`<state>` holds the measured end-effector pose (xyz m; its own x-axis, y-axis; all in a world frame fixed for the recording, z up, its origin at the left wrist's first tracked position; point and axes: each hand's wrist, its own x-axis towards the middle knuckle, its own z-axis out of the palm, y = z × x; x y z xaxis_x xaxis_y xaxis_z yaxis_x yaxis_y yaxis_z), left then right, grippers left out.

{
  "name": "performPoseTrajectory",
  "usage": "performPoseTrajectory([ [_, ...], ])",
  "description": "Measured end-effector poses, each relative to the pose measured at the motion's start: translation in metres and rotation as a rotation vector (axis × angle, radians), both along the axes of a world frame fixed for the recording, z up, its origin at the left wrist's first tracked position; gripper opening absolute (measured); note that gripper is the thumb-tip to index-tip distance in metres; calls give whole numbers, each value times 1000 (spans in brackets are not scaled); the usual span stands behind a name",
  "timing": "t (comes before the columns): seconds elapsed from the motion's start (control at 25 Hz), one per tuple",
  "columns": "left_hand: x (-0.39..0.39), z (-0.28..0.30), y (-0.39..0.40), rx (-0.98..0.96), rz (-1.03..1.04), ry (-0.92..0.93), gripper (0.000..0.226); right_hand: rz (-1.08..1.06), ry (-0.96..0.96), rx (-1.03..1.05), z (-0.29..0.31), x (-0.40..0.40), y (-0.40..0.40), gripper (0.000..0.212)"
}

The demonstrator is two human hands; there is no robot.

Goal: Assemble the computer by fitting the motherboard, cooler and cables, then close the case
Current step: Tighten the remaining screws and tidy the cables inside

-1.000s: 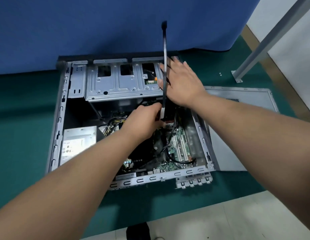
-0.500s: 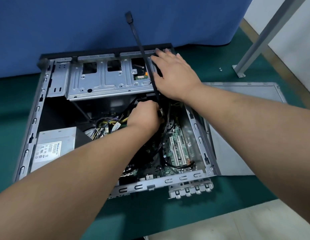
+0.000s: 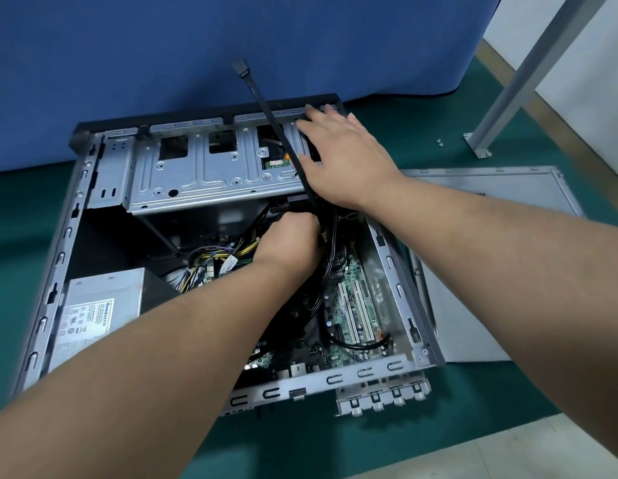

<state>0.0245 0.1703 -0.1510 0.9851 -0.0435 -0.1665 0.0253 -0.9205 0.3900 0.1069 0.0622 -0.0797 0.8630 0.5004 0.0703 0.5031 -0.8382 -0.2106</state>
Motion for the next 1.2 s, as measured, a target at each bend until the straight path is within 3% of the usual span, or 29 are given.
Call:
performPoseTrajectory([
  [0.16,0,-1,1,32,-19,-18,0,-3,5,-3,1,-1,0,58],
  [0.48,-1,-3,-1,163,-95,-60,16,-3,13,3,1,-1,0,58],
  [0.8,0,-5,0,109,-115,-63,13,-5,10,6,0,0,0,58],
  [1.0,0,-8,2,122,-106,-57,29,-6,7,14,0,0,0,58],
  [1.2,1,-7,4,77,-154,-16,19,-4,11,8,-1,1,0,56],
])
